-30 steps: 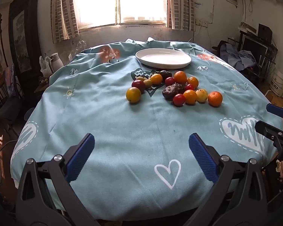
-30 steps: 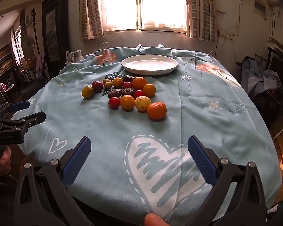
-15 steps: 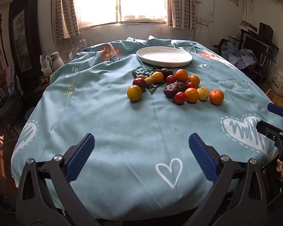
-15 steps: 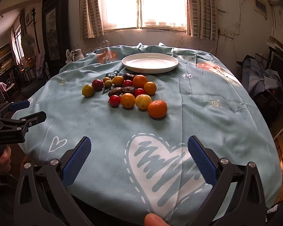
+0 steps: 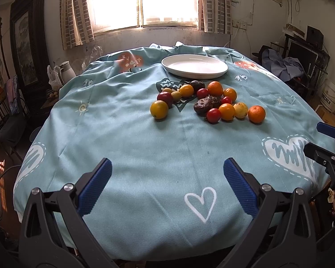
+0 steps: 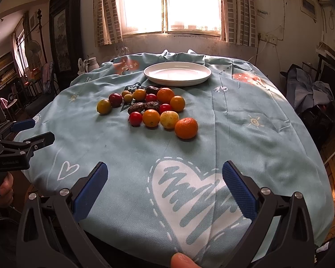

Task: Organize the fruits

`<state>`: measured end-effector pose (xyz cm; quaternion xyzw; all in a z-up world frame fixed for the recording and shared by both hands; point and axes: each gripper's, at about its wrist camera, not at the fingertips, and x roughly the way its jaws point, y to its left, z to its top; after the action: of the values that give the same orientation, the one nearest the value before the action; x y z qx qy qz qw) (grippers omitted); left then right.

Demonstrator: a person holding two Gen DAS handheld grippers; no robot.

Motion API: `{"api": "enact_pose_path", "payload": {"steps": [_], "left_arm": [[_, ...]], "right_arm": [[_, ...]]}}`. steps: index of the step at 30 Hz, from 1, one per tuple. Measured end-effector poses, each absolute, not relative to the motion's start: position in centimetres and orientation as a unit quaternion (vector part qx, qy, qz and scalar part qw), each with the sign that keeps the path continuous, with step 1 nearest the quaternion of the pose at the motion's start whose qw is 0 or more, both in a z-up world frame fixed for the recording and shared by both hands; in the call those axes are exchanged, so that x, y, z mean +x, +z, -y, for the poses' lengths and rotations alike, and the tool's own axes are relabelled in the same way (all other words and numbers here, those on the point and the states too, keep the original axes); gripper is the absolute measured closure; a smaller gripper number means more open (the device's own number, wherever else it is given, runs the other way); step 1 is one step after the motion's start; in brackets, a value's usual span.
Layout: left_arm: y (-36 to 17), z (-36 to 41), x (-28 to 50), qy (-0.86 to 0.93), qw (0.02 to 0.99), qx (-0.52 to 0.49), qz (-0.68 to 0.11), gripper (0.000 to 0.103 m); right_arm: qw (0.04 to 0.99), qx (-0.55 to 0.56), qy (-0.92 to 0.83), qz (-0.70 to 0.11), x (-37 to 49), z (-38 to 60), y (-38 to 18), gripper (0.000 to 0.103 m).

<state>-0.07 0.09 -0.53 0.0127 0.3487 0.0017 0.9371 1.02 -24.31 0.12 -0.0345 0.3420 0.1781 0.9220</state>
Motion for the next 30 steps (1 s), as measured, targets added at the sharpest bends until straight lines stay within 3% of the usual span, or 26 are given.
{"api": "enact_pose_path", "payload": {"steps": [30], "left_arm": [[-1.45,-0.15,0.06,0.001,0.935,0.013,-0.354,0.002]], "right_arm": [[0.921,-0.032,0.179,-0.345,1.04,24.34,-0.09,0.001]]}}
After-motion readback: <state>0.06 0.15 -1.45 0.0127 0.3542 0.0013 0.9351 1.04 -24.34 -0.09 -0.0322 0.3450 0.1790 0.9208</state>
